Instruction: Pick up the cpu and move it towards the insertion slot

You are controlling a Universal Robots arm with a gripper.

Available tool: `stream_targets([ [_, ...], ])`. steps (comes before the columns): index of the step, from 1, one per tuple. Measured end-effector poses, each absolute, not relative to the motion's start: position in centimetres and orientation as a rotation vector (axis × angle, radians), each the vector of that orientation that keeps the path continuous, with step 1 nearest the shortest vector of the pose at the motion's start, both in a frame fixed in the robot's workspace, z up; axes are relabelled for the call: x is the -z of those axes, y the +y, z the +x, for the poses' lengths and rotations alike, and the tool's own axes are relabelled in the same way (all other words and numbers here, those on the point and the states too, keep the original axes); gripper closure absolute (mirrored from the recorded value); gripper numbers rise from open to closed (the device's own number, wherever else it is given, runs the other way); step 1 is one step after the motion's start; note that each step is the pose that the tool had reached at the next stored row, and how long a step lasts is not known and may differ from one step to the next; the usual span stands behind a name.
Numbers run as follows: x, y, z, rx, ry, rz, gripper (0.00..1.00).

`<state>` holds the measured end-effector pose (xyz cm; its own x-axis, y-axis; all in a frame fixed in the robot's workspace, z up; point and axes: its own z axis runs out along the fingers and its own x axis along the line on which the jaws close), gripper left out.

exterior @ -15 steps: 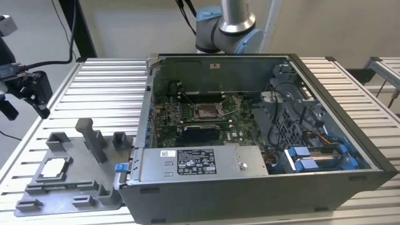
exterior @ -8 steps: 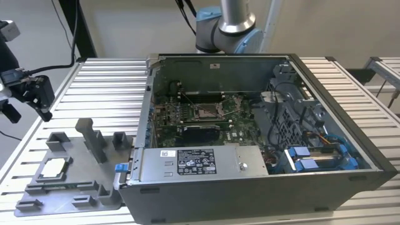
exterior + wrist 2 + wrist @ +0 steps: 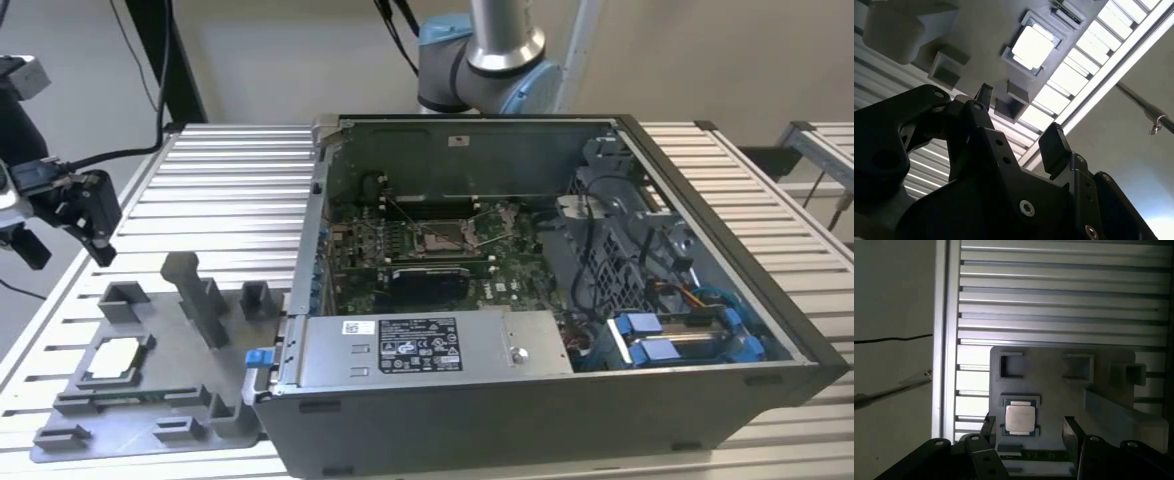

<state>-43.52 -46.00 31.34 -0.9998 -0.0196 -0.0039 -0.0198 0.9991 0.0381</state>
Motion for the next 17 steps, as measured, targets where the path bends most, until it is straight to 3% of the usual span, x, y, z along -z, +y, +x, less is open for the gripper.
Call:
stream_targets([
  [17, -30.1, -46.0, -43.5, -0.06, 3.137, -0.031, 0.0],
])
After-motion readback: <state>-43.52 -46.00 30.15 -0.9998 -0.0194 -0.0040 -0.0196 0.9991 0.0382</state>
